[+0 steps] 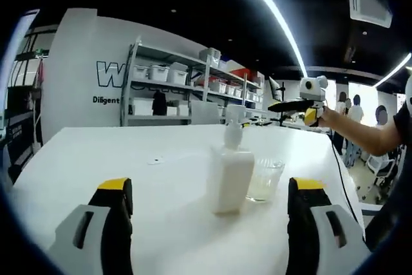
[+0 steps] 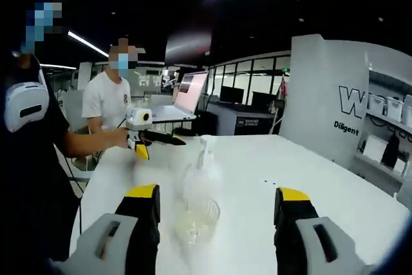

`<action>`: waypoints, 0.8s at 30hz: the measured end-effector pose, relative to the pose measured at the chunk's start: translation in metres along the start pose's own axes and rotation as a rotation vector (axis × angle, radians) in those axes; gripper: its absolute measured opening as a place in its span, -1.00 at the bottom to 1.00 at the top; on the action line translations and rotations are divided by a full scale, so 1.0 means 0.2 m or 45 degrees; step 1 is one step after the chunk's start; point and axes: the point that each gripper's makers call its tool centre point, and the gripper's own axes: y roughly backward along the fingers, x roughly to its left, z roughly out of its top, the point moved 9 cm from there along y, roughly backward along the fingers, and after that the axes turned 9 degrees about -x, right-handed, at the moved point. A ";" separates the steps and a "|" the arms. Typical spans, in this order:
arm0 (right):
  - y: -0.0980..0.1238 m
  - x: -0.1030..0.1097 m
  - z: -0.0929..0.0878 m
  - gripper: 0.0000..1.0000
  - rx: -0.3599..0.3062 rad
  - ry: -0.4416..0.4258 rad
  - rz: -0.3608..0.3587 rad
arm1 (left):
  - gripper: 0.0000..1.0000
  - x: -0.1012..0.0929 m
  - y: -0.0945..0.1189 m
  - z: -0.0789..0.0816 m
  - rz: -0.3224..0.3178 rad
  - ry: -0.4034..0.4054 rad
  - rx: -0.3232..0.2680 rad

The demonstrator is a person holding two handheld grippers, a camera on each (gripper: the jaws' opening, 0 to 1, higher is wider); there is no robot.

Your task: Hold the bottle steady, press the pump all the way down and release, and repeat the specified number of times to dispense into the cup

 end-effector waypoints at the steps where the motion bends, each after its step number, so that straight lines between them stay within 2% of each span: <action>1: 0.02 0.00 -0.01 0.49 -0.024 -0.020 -0.013 | 0.98 0.00 0.01 0.00 0.000 -0.001 0.000; 7: 0.09 0.02 -0.05 0.70 -0.067 -0.037 -0.007 | 0.98 -0.01 0.04 0.02 -0.022 -0.037 0.021; 9: 0.12 0.04 -0.06 0.73 -0.100 -0.064 0.001 | 0.98 -0.02 0.05 0.03 -0.077 0.028 -0.004; 11: 0.14 0.03 -0.07 0.78 -0.102 -0.061 0.011 | 0.98 0.00 0.06 0.03 -0.076 0.040 -0.012; 15: 0.17 0.07 -0.10 0.89 -0.106 -0.070 0.030 | 0.98 0.02 0.07 0.03 -0.103 -0.024 0.008; 20: 0.21 0.10 -0.13 0.99 -0.099 -0.077 0.034 | 0.98 0.03 0.08 0.04 -0.139 -0.029 0.001; 24: 0.25 0.13 -0.16 0.98 -0.117 -0.085 0.053 | 0.98 0.06 0.09 0.07 -0.151 -0.104 -0.018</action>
